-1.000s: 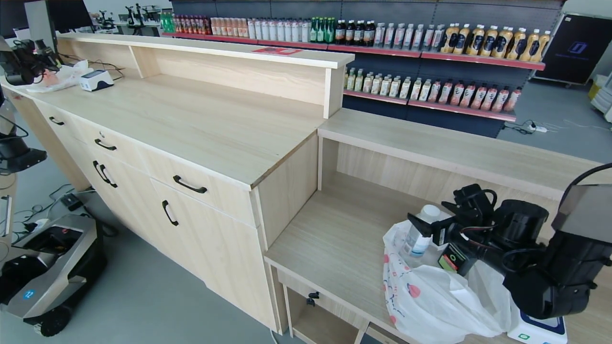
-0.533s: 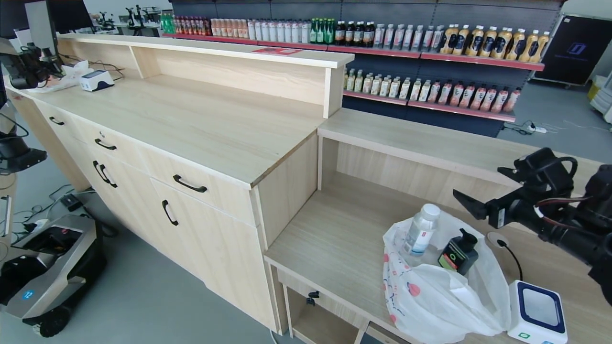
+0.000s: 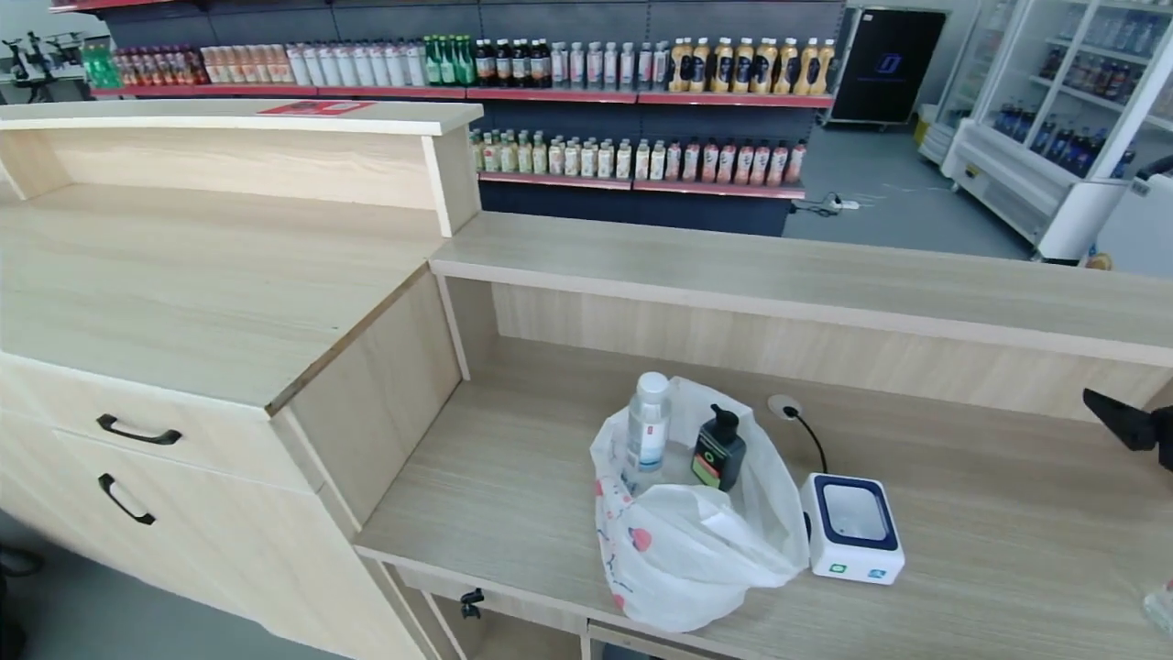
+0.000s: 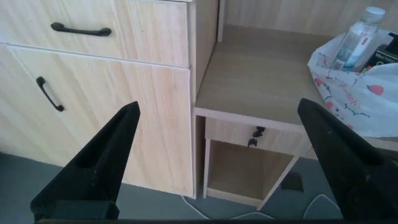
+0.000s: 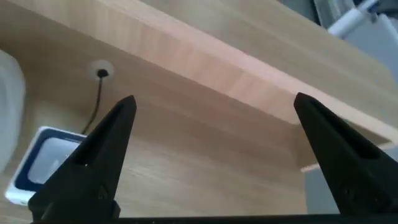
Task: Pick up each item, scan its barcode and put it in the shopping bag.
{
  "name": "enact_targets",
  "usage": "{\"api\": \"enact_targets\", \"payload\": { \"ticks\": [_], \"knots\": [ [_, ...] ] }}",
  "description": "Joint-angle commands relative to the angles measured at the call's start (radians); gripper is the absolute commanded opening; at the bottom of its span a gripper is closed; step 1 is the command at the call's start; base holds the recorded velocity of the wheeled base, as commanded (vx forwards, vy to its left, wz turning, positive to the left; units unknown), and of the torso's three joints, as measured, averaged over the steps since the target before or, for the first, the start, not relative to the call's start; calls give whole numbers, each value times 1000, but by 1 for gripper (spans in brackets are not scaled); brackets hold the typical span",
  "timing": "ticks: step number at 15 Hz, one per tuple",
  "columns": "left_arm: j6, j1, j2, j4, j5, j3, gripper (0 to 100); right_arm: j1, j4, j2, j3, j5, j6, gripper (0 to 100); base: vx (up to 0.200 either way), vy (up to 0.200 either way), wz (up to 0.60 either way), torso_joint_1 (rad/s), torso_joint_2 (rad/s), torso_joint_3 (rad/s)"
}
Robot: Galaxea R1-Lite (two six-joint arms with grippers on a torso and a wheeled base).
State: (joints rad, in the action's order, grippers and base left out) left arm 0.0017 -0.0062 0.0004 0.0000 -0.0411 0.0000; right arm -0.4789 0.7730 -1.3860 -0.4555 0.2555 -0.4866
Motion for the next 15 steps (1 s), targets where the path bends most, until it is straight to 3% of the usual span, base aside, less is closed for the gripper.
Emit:
{"api": "enact_targets", "payload": {
  "ticks": [1,4,7,10,12,15],
  "knots": [
    [0,0,1,0,0,0,100,-118,-60,67,11,2,26,100,0,0,-600,2,2,-2],
    [0,0,1,0,0,0,100,-227,-29,-18,17,4,69,100,0,0,-600,1,1,2],
    [0,0,1,0,0,0,100,-357,29,-165,28,14,91,100,0,0,0,0,0,0],
    [0,0,1,0,0,0,100,-464,23,-203,35,114,95,100,0,0,0,0,0,0],
    [0,0,1,0,0,0,100,-507,19,-229,34,275,89,100,0,0,0,0,0,0],
    [0,0,1,0,0,0,100,-518,40,-306,32,324,13,100,0,0,0,0,0,0]
  ]
}}
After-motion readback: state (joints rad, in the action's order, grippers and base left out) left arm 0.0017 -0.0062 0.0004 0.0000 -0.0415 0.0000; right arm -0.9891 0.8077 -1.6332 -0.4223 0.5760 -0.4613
